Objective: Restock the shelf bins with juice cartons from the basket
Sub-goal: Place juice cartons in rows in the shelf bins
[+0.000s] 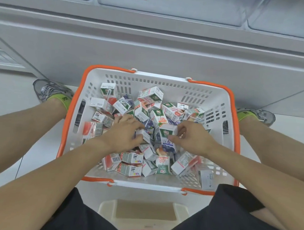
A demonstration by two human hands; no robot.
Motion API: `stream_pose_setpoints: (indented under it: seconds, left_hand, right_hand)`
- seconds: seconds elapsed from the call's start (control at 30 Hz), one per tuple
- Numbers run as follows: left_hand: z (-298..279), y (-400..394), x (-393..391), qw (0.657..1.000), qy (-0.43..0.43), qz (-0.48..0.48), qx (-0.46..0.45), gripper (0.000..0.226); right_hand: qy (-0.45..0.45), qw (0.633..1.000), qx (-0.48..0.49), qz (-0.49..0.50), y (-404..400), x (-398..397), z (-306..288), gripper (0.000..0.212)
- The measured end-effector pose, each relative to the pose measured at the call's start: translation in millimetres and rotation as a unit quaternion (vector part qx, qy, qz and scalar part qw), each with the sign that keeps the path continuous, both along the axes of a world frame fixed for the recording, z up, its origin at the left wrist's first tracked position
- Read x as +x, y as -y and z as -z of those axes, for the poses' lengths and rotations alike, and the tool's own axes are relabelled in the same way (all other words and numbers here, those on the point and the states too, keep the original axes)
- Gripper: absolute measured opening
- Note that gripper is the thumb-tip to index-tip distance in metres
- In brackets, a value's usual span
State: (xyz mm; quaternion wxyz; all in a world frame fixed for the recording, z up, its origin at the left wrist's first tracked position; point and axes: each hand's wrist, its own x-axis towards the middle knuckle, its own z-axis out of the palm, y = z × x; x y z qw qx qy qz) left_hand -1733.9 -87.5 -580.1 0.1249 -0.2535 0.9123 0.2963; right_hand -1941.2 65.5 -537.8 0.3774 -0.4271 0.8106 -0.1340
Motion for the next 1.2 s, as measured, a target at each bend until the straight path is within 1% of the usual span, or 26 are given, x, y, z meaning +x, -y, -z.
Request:
stream_pose_setpoints:
  seconds: [0.07, 0.17, 0.3, 0.37, 0.4, 0.43, 0.47, 0.53, 0.6, 0.67, 0.73, 0.8, 0.83, 0.9, 0.97, 1.0, 1.03, 1.07, 1.13, 1.17, 1.2]
  left_hand:
    - [2.4, -3.6, -0.7, 1.0, -0.008, -0.009, -0.001, 0.045]
    - [3.7, -4.4, 0.4, 1.0, -0.004, 0.007, -0.015, 0.046]
    - [6.4, -5.1, 1.1, 0.99, 0.002, 0.09, -0.112, 0.05]
    - [9.2, -4.6, 1.3, 0.986, 0.02, 0.121, -0.116, 0.058]
    - [8.1, -4.0, 1.6, 0.989, 0.017, 0.11, -0.096, 0.059]
    - [6.4, -2.5, 2.0, 0.995, 0.004, 0.077, -0.063, 0.057]
    - [2.8, -1.2, 1.9, 0.999, -0.025, 0.028, -0.022, 0.053]
    - [-6.2, 1.0, 1.1, 0.992, -0.083, -0.072, 0.055, 0.049]
    - [-18.6, 4.2, -1.6, 0.976, -0.123, -0.145, 0.108, 0.048]
    - [-31.0, 9.8, -5.9, 0.944, -0.158, -0.219, 0.187, 0.046]
    - [-43.0, 13.6, -9.1, 0.889, -0.174, -0.301, 0.298, 0.043]
    - [-51.8, 15.0, -9.9, 0.832, -0.157, -0.362, 0.391, 0.039]
    - [-53.6, 15.1, -9.0, 0.812, -0.145, -0.382, 0.416, 0.036]
    - [-55.1, 14.1, -5.0, 0.791, -0.123, -0.407, 0.44, 0.035]
    - [-58.4, 12.5, -0.2, 0.775, -0.104, -0.431, 0.45, 0.048]
    - [-59.8, 12.0, 2.7, 0.764, -0.099, -0.442, 0.459, 0.057]
    - [-61.7, 11.7, 5.5, 0.754, -0.099, -0.448, 0.469, 0.059]
    - [-65.1, 11.9, 7.4, 0.749, -0.1, -0.45, 0.475, 0.054]
    - [-72.2, 15.2, 10.0, 0.744, -0.099, -0.457, 0.477, 0.042]
    - [-77.2, 17.9, 11.5, 0.74, -0.101, -0.462, 0.479, 0.041]
    - [-83.3, 20.9, 12.9, 0.736, -0.104, -0.461, 0.486, 0.041]
  right_hand:
    - [-0.005, 1.0, 0.004, 0.028, 1.4, -5.6, -7.5, 0.038]
    - [0.0, 1.0, 0.02, 0.021, 1.4, -10.3, -11.0, 0.041]
    - [-0.019, 1.0, 0.007, 0.004, 1.0, -0.5, -4.8, 0.038]
    - [-0.034, 0.999, -0.001, -0.004, 2.2, 6.1, 0.2, 0.037]
    - [-0.037, 0.999, -0.003, -0.008, 2.8, 8.4, 2.7, 0.036]
    - [-0.036, 0.999, -0.001, -0.013, 3.3, 10.0, 5.4, 0.036]
    - [-0.035, 0.999, 0.002, -0.02, 3.5, 10.5, 7.7, 0.036]
    - [-0.041, 0.998, 0.01, -0.04, 2.4, 8.7, 12.4, 0.035]
    - [-0.053, 0.996, 0.024, -0.069, -0.5, 5.9, 17.0, 0.032]
    - [-0.063, 0.991, 0.057, -0.1, -4.3, 5.1, 21.1, 0.032]
    - [-0.071, 0.986, 0.088, -0.122, -6.6, 6.7, 24.6, 0.04]
    - [-0.085, 0.983, 0.084, -0.137, -4.5, 11.1, 27.0, 0.053]
    - [-0.097, 0.981, 0.073, -0.15, -0.6, 13.8, 27.3, 0.061]
    - [-0.114, 0.977, 0.052, -0.173, 11.1, 20.3, 27.7, 0.076]
    - [-0.111, 0.974, 0.057, -0.189, 22.9, 27.4, 31.1, 0.083]
    - [-0.116, 0.97, 0.069, -0.203, 28.4, 30.8, 34.2, 0.082]
    - [-0.123, 0.964, 0.078, -0.222, 33.3, 33.8, 35.5, 0.076]
    - [-0.126, 0.96, 0.087, -0.233, 38.2, 35.7, 36.9, 0.065]
    - [-0.117, 0.964, 0.102, -0.218, 48.2, 35.1, 31.4, 0.04]
    - [-0.102, 0.969, 0.109, -0.196, 52.4, 32.4, 23.2, 0.035]
    - [-0.076, 0.976, 0.116, -0.167, 55.2, 27.4, 13.7, 0.036]
